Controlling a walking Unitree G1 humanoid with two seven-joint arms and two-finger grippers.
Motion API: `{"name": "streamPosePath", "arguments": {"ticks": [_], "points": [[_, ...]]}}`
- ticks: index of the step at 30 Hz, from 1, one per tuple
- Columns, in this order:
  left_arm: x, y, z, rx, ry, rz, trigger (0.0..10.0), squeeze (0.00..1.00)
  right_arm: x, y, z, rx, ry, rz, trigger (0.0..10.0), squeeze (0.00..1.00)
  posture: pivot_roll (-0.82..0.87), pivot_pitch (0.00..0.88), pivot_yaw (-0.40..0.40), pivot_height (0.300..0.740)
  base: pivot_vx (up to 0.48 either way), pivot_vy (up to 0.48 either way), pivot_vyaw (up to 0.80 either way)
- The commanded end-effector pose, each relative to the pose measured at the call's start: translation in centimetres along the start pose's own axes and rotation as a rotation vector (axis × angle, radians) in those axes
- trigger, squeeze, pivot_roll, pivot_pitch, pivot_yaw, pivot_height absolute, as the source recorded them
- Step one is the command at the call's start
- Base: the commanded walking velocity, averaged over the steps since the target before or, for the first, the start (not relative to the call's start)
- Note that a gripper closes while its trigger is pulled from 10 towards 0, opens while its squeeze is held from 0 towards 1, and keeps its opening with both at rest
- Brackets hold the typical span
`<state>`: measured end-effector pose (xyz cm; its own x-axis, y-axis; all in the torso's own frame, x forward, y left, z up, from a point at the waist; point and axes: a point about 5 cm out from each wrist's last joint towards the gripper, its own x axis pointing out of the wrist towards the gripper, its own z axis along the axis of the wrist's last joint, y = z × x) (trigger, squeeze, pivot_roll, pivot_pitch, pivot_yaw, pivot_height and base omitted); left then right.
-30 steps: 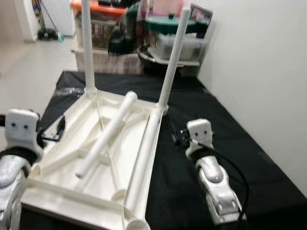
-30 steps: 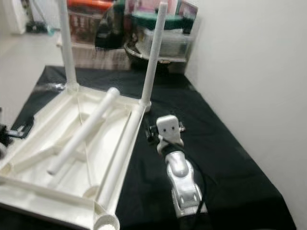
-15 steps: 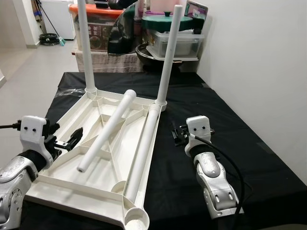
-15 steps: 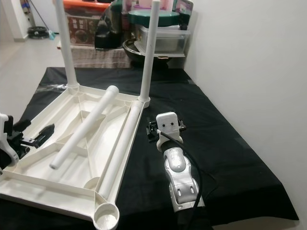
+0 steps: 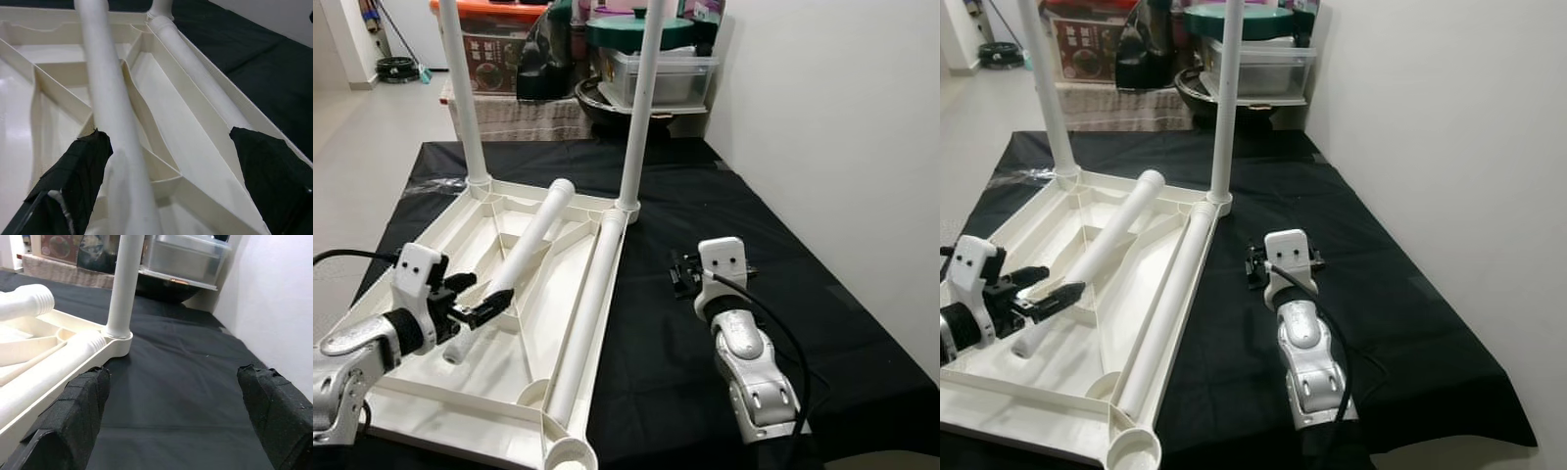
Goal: Building children table
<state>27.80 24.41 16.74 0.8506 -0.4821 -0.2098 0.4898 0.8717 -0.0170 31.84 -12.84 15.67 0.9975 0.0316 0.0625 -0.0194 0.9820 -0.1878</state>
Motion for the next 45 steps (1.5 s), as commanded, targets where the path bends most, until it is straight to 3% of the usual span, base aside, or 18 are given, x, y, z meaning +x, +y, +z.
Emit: {"name": "streamPosePath", "arguments": {"ticks": [1,10,21,22,27,37,38,40,41,42,43,44,45], "points": [[0.1,0.4,-0.2,0.023,0.041,0.014,10.0,0.00,0.2,0.2,-0.3,0.003,0.029,0.006,10.0,0.00,0.03,0.000,-0.068,0.740,0.000,0.000,0.00],[0.4,0.9,-1.4,0.024,0.161,0.032,10.0,0.00,0.3,0.3,-0.9,0.047,0.089,0.015,10.0,0.00,0.03,0.000,-0.067,0.740,0.000,0.000,0.00],[0.5,1.1,-1.7,0.021,0.204,0.033,10.0,0.00,0.3,0.4,-1.1,0.058,0.104,0.015,10.0,0.00,0.03,0.000,-0.063,0.740,0.000,0.000,0.00],[0.8,1.4,-2.1,0.016,0.235,0.051,0.0,0.00,0.3,0.4,-1.2,0.067,0.116,0.014,10.0,0.00,0.03,0.000,-0.058,0.740,0.000,0.000,0.00],[1.1,1.7,-2.6,0.010,0.290,0.078,0.0,0.00,0.3,0.5,-1.6,0.087,0.146,0.015,10.0,0.00,0.03,0.000,-0.055,0.740,0.000,0.000,0.00],[1.3,2.2,-1.9,0.009,0.268,0.132,0.0,0.00,0.4,0.9,-1.8,0.102,0.170,0.024,10.0,0.00,0.04,0.000,-0.060,0.740,0.000,0.000,0.00],[1.2,2.5,-1.3,0.005,0.244,0.184,0.9,0.00,0.4,0.9,-1.9,0.103,0.172,0.024,10.0,0.00,0.04,0.000,-0.058,0.740,0.000,0.000,0.00],[1.2,2.5,-1.3,0.005,0.244,0.184,0.9,0.00,0.4,0.9,-1.9,0.103,0.172,0.024,10.0,0.00,0.04,0.000,-0.058,0.740,0.000,0.000,0.00],[1.0,2.8,-0.5,0.000,0.215,0.246,3.3,0.00,0.4,0.8,-1.9,0.104,0.174,0.024,10.0,0.00,0.04,0.000,-0.058,0.740,0.000,0.000,0.00],[1.0,2.8,-0.5,0.000,0.215,0.246,3.3,0.00,0.4,0.8,-1.9,0.104,0.174,0.024,10.0,0.00,0.04,0.000,-0.058,0.740,0.000,0.000,0.00],[0.7,3.2,0.3,-0.001,0.185,0.319,9.2,0.00,0.5,0.7,-1.9,0.104,0.175,0.023,10.0,0.00,0.04,0.000,-0.058,0.740,0.000,0.000,0.00],[0.0,3.6,1.6,-0.011,0.147,0.408,10.0,0.00,0.6,0.5,-2.0,0.103,0.178,0.018,10.0,0.00,0.04,0.000,-0.058,0.740,0.000,0.000,0.00],[0.0,3.6,1.6,-0.011,0.147,0.408,10.0,0.00,0.6,0.5,-2.0,0.103,0.178,0.018,10.0,0.00,0.04,0.000,-0.058,0.740,0.000,0.000,0.00]]}}
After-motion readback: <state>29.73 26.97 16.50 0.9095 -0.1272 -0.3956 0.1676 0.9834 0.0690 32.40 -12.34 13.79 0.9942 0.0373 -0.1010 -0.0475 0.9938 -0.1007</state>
